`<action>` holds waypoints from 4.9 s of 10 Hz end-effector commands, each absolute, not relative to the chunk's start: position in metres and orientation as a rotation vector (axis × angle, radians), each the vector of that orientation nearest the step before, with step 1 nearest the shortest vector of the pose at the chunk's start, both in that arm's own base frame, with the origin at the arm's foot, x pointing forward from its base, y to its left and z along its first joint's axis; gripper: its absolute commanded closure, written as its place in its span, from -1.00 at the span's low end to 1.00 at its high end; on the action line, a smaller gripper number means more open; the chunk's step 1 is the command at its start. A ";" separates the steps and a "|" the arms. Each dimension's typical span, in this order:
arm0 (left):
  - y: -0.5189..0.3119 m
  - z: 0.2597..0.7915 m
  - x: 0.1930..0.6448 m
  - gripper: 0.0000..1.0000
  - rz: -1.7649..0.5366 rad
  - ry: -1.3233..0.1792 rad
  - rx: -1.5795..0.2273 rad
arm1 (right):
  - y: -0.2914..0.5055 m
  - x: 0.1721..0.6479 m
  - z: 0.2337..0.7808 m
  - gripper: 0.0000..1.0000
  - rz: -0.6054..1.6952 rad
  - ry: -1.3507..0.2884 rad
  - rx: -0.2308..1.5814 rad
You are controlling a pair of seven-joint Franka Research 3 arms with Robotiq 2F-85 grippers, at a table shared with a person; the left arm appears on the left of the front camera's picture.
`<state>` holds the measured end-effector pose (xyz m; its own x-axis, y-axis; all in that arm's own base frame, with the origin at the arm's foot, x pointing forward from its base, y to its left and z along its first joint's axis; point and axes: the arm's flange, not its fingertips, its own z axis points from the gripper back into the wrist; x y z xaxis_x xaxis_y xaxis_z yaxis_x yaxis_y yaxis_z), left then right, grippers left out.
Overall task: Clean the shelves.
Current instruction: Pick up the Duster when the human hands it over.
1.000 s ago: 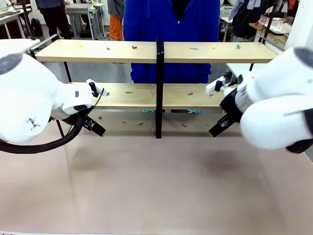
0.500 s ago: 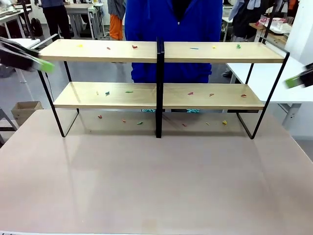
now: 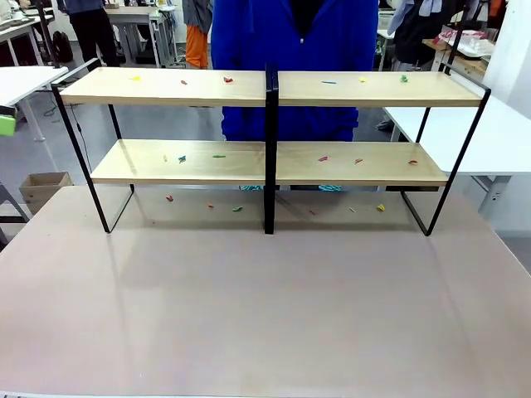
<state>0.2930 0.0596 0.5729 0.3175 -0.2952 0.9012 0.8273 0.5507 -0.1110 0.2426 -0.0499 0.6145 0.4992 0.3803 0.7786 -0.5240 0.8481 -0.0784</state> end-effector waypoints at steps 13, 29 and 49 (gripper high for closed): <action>-0.009 0.507 0.218 -1.00 -0.706 -1.193 -0.436 | -0.011 0.232 0.513 -1.00 0.681 -0.938 0.235; 0.027 0.622 0.281 -1.00 -0.742 -1.170 -0.453 | 0.010 0.203 0.562 -1.00 0.407 -0.967 0.483; -0.011 0.669 0.449 -1.00 -0.501 -0.713 -0.847 | -0.004 0.218 0.649 -1.00 0.439 -1.008 0.437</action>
<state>0.4296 -0.0195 0.6568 0.5913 -0.1880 0.7842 0.7257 0.5481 -0.4159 0.2185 -0.0027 0.6487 0.4618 0.1499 0.8742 -0.5369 0.8318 0.1410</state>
